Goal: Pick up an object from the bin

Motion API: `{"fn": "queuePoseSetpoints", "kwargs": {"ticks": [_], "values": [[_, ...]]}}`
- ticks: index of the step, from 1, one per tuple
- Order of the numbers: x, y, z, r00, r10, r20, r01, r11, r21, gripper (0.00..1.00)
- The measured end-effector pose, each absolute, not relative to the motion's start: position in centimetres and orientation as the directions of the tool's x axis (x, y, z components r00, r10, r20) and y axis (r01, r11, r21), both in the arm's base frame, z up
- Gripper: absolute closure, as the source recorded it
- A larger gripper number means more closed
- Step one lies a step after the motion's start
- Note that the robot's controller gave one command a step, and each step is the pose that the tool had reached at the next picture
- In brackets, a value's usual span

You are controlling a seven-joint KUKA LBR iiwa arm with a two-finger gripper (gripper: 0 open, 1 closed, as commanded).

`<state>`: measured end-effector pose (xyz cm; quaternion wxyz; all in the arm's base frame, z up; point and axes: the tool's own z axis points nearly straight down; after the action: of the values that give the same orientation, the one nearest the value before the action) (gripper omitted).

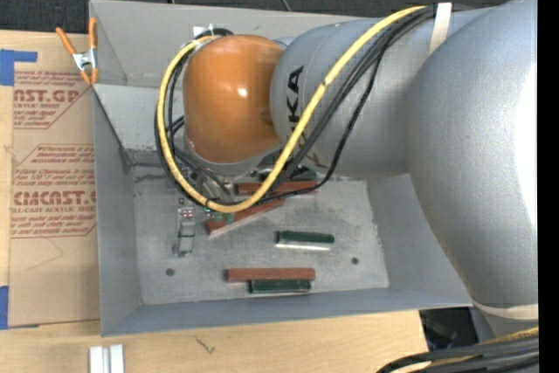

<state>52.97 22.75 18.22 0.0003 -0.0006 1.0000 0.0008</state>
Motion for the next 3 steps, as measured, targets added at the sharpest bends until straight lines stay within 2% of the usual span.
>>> {"fn": "queuePoseSetpoints", "kwargs": {"ticks": [1, 2, 3], "values": [[55.8, 20.6, 16.8, -0.996, -0.091, -0.005, -0.091, 0.996, 0.004, 0.00], [57.3, 17.5, 10.4, -0.990, -0.139, -0.007, -0.139, 0.990, 0.001, 0.00], [55.0, 14.0, 8.0, -1.000, 0.023, 0.004, 0.023, 1.000, 0.000, 0.00]]}}
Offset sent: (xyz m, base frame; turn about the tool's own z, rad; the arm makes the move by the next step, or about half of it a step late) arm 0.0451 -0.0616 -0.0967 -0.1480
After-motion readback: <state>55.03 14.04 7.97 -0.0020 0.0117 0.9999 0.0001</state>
